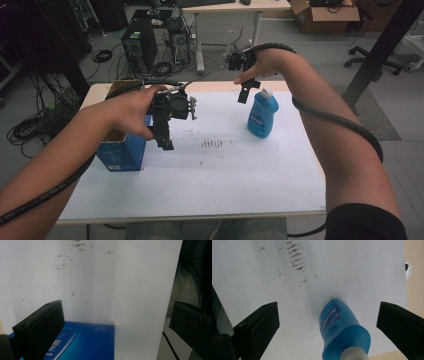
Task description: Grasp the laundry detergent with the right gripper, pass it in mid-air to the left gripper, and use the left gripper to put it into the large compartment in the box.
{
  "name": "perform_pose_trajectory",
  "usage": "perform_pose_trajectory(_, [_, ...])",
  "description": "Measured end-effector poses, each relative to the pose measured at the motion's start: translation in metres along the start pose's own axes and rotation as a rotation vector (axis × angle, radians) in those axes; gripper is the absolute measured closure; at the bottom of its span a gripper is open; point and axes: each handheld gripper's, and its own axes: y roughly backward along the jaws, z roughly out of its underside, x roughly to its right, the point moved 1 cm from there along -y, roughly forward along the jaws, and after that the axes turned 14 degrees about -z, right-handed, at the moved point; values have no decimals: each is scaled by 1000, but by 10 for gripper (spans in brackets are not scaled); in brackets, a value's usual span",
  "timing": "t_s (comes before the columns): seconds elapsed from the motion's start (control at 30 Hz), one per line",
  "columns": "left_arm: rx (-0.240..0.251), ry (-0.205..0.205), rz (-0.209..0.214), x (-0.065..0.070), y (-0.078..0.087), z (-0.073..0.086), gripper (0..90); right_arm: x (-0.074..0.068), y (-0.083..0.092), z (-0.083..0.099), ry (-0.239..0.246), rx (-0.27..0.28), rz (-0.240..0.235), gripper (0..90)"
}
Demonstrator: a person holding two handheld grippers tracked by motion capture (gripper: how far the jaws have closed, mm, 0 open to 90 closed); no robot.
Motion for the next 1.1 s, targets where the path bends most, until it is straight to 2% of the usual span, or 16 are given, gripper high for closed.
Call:
perform_pose_trajectory(0.27, [-8, -7, 8, 2, -2, -1, 2, -4, 3, 7, -1, 9, 8, 43])
perform_pose_trajectory(0.53, [-15, -4, 9, 5, -1, -2, 2, -13, 13, 22, -13, 14, 24, 45])
perform_pose_trajectory(0.9, [-22, -4, 8, 6, 0, -1, 2, -22, 24, 51, -47, 26, 43, 45])
perform_pose_trajectory(1.1, [-10, -14, 9, 7, -2, -5, 2, -24, 25, 72, -86, 34, 44, 45])
